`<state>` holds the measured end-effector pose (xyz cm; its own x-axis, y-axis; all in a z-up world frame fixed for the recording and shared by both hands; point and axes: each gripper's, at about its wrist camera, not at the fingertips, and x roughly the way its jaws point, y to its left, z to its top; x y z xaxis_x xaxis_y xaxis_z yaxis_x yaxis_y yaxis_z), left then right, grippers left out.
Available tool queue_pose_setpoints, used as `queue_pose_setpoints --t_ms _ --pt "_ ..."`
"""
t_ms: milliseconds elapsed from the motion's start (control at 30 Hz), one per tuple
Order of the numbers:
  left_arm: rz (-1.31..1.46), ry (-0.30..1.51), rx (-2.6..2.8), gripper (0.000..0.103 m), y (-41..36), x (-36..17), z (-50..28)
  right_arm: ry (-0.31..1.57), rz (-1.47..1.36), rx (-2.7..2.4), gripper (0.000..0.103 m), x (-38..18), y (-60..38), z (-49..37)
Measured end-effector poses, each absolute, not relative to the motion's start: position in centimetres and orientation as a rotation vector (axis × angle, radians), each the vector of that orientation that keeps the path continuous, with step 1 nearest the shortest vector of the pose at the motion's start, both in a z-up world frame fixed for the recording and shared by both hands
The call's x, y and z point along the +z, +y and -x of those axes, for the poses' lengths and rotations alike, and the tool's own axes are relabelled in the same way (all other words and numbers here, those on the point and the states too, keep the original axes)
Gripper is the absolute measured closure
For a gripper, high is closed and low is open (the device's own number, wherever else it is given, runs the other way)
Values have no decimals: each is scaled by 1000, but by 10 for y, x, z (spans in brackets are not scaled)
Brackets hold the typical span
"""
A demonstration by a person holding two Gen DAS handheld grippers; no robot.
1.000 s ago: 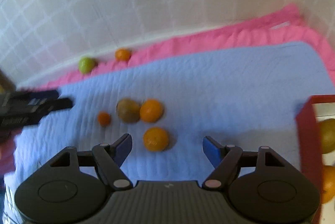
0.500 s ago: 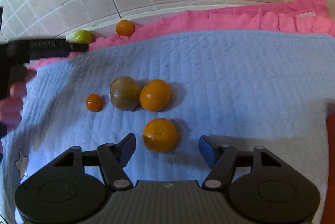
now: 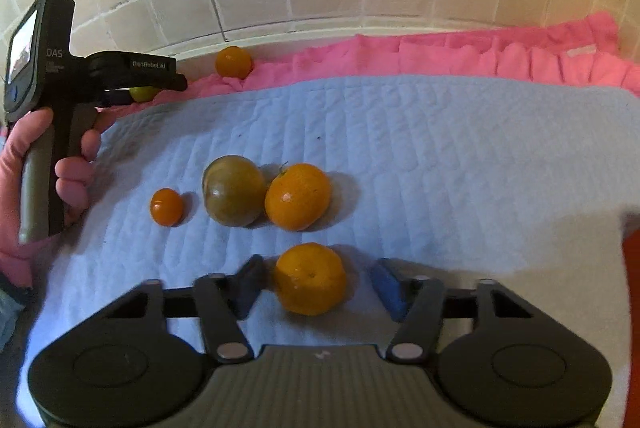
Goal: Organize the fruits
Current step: 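Grasp a green apple with the left tool while the right tool grasps an orange, then carry the green apple and orange into the red box and open both tools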
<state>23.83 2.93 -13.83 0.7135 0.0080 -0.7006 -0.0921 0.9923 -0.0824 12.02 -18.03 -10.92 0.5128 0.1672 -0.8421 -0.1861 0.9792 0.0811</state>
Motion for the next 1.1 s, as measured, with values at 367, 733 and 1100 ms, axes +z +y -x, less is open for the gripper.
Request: queue_pose_setpoints --t_ms 367,733,1100 --pt "117 780 76 48 37 -128 -230 999 50 255 64 -102 -168 -109" --pt "52 727 -108 48 7 -59 -142 1019 12 324 64 -78 -180 -42" --pt "-70 607 -505 47 -141 21 -87 840 -135 133 64 -27 -265 29"
